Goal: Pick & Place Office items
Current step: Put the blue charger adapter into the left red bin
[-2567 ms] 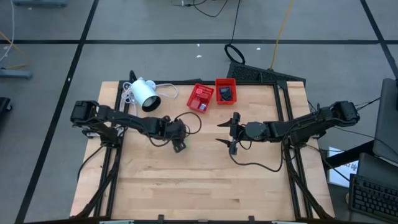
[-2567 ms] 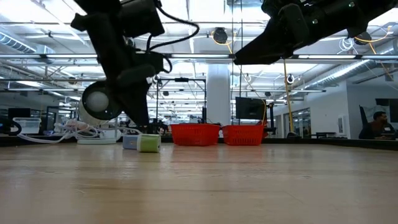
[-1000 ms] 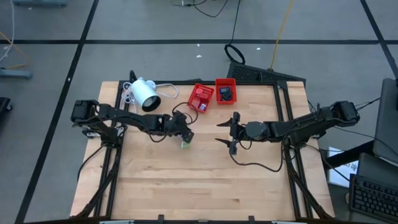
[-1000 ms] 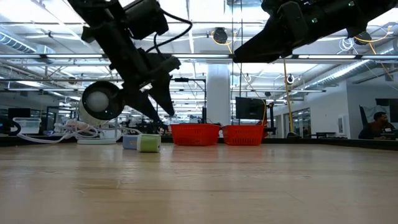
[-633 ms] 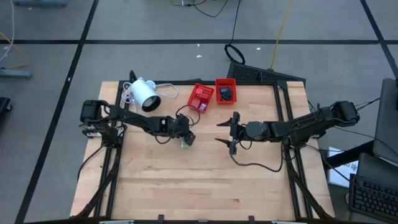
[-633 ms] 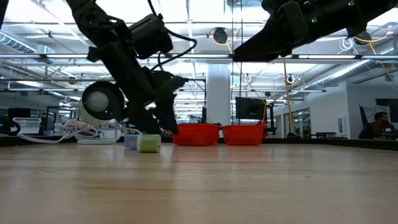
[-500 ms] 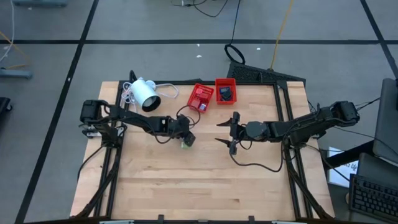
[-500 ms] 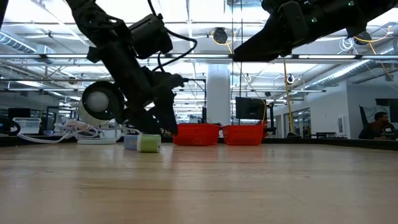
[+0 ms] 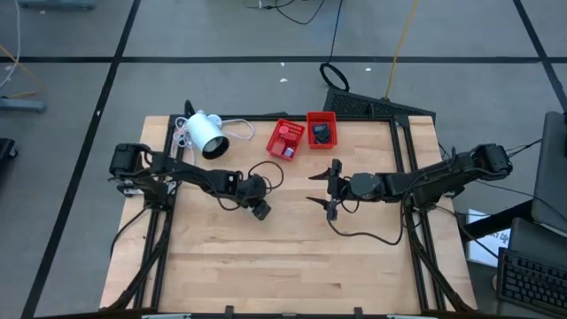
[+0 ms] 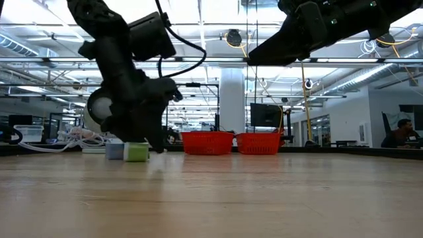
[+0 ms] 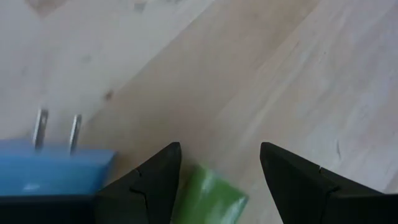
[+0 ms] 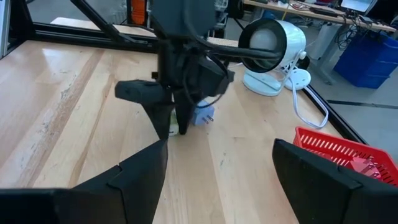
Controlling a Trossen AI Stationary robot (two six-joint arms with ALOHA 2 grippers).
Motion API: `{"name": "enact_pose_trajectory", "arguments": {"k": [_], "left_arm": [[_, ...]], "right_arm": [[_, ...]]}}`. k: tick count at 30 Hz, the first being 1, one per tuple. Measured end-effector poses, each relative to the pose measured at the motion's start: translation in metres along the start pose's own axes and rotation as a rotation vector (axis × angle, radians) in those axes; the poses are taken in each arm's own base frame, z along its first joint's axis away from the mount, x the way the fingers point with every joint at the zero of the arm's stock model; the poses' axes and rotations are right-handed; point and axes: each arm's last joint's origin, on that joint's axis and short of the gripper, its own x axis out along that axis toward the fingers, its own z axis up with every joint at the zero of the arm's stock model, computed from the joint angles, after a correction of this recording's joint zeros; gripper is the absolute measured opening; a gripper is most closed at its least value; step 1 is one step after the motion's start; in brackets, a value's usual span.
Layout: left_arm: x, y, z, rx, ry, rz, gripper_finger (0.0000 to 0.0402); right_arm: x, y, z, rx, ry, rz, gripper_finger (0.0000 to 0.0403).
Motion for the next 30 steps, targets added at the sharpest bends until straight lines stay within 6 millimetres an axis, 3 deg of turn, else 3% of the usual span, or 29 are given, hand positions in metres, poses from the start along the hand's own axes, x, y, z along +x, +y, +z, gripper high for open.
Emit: {"name": "enact_pose_trajectory", "arguments": {"k": [6,14,18,24,30], "left_arm": [[-0.021,-0.009,-0.004,0.055,-0.069,-0.024,0.0227],[-0.057,-0.005,-0.012,0.098,-0.213,0.129,0.0227],[-0.056,0.000,-0.017,0.132,-0.210,0.227,0.0227],[-0.039,0.009,-0.024,0.192,-0.148,0.279,0.0227],[-0.035,0.015,-0.028,0.214,-0.124,0.299,0.0227]], "right_arm": [[0.000,0.000,0.000,0.000,0.002,0.000,0.0279],[0.000,0.000,0.000,0.000,0.001,-0.001,0.0279],[0.000,0.000,0.000,0.000,0.004,0.000,0.0279],[0.000,0.000,-0.001,-0.001,0.008,0.001,0.0279],[0.000,0.000,-0.001,-0.001,0.007,0.001,0.0279]]}}
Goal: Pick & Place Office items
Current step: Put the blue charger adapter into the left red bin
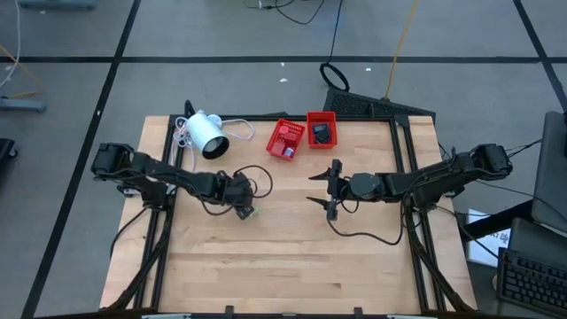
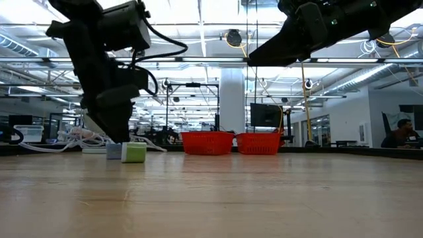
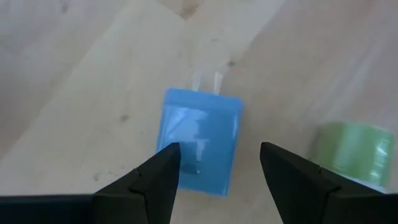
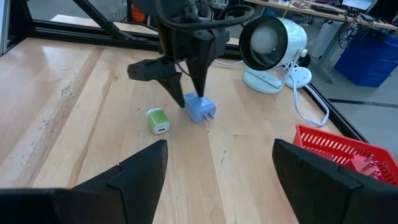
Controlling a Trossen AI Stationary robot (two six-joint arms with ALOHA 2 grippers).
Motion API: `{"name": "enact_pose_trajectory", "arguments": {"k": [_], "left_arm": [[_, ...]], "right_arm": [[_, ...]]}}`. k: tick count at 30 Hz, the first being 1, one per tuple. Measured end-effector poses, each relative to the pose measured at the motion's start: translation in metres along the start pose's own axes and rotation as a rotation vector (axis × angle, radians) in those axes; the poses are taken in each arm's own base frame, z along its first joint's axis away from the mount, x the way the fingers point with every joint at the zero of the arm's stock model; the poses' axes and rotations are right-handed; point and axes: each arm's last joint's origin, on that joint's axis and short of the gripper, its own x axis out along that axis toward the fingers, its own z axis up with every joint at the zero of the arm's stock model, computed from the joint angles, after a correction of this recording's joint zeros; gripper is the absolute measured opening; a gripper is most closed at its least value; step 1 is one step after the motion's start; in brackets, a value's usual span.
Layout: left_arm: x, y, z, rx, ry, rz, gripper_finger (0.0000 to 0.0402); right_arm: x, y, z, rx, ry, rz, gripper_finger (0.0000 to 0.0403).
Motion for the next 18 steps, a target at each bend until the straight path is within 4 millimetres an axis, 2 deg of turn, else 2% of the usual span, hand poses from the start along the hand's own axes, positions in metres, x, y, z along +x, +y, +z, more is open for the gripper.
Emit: {"name": "enact_pose_trajectory", "arguments": {"k": [10,18], "left_arm": [[0.011,0.015,0.003,0.015,-0.022,0.033,0.0227],[0.003,0.012,0.007,0.162,0.039,-0.006,0.0228]], "right_arm": [[0.000,0.000,0.000,0.001,-0.001,0.000,0.0279],[0.000,0.000,0.000,0.001,-0.001,0.000,0.0279]]}}
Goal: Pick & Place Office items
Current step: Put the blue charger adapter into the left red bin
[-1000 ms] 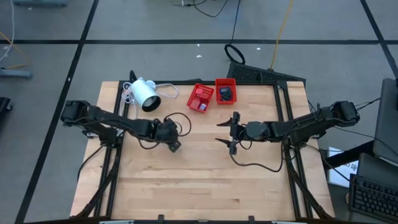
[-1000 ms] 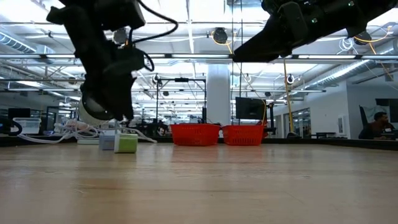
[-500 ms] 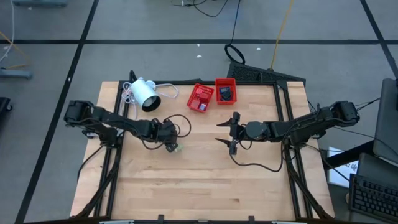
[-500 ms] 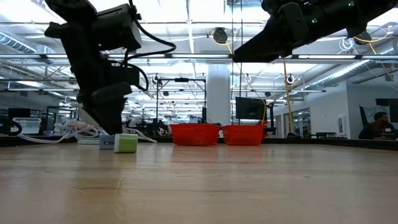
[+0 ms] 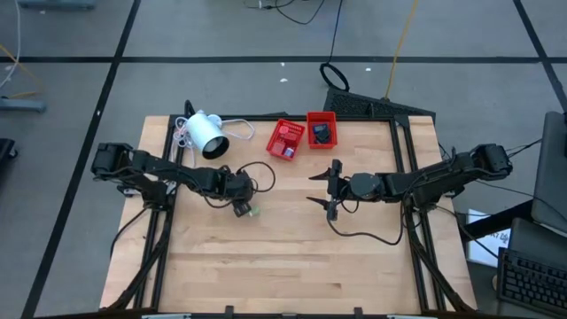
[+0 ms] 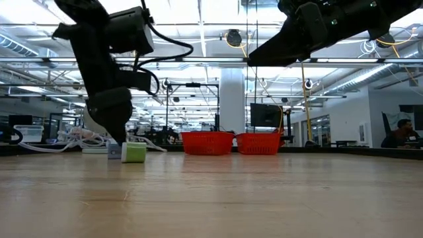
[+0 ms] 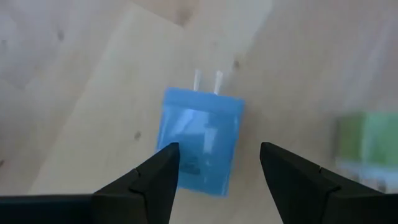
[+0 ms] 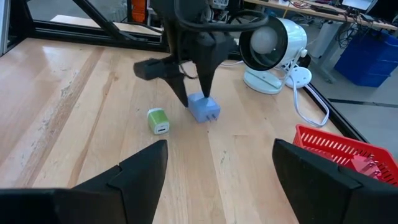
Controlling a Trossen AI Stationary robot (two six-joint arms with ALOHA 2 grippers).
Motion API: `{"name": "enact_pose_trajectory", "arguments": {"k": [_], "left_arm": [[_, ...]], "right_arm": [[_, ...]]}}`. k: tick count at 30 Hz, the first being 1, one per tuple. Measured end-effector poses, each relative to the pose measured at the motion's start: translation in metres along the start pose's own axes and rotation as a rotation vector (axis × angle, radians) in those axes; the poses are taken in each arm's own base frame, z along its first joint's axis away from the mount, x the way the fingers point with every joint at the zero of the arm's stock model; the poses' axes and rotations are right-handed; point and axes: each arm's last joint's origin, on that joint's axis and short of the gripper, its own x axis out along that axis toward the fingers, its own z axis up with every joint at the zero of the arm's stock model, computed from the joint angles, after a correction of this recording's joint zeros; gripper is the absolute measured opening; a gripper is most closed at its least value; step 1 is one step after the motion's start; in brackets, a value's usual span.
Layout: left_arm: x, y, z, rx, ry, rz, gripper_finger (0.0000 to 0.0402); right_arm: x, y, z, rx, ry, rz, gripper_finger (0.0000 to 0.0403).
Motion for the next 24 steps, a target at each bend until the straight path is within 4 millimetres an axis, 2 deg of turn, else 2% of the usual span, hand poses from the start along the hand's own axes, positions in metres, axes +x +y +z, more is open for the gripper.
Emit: {"name": "enact_pose_trajectory", "arguments": {"k": [8,24], "left_arm": [[-0.002,0.002,0.007,0.215,0.003,-0.001,0.0228],[0.004,0.023,0.014,0.058,0.069,-0.060,0.0228]], "right_arm": [[0.000,0.000,0.000,0.000,0.000,0.000,0.0279],[0.000,0.000,-0.001,-0.005,0.015,0.001,0.0279]]}}
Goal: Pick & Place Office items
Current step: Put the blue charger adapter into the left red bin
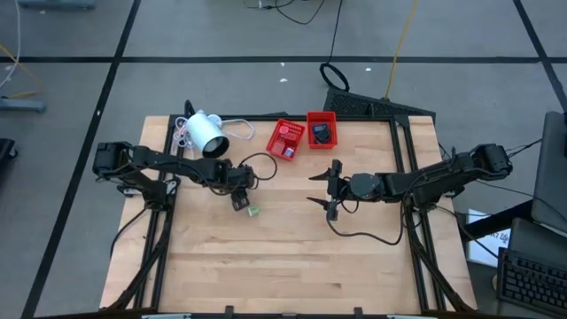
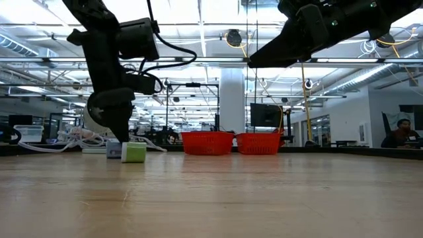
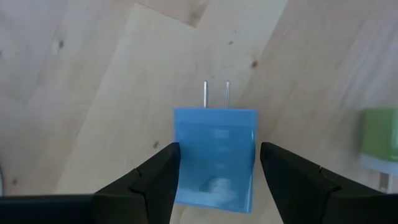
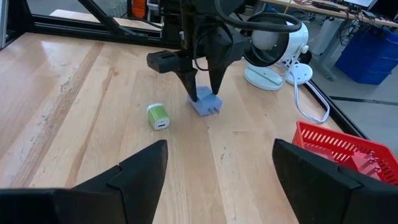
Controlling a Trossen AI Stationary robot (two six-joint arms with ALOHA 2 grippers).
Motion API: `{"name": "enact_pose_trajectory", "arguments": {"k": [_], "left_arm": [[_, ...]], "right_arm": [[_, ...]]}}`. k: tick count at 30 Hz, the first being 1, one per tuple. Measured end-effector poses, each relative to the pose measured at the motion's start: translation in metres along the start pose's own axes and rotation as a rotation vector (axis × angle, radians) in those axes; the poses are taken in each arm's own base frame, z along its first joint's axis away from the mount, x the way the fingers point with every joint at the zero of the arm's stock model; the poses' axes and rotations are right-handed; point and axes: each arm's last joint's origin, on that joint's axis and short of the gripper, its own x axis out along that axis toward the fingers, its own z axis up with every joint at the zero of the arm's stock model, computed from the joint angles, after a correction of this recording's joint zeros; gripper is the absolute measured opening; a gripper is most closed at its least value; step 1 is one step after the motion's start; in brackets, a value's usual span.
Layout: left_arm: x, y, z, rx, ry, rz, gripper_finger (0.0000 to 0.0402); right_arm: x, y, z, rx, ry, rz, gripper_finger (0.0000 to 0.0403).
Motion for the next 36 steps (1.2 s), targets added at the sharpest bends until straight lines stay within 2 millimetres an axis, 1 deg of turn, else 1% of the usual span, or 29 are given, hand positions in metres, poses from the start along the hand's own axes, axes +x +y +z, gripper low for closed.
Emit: {"name": "enact_pose_trajectory", "arguments": {"k": [10,16,19,23,27,31,36], "left_arm": [[-0.001,-0.003,-0.002,-0.021,0.014,-0.013,0.0234],[-0.001,0.000,-0.007,-0.016,0.066,0.019,0.0274],[0.000,-0.001,-0.010,-0.012,0.108,-0.024,0.0296],[0.000,-0.001,-0.009,-0.013,0.096,-0.033,0.0312],[0.001,0.003,-0.006,-0.037,0.085,-0.031,0.0313],[0.002,0.009,-0.004,-0.088,0.076,-0.022,0.0303],[0.002,0.011,-0.001,-0.097,0.063,-0.033,0.0290]], "right_arm": [[0.000,0.000,0.000,0.000,0.000,0.000,0.0279],[0.000,0.000,0.000,0.000,0.000,0.000,0.0279],[0.000,0.000,0.000,0.000,0.000,0.000,0.0279],[0.000,0.000,0.000,0.000,0.000,0.000,0.0279],[0.000,0.000,0.000,0.000,0.000,0.000,0.0279],[0.000,0.000,0.000,0.000,0.000,0.000,0.0279],[0.000,0.000,0.000,0.000,0.000,0.000,0.0279]]}}
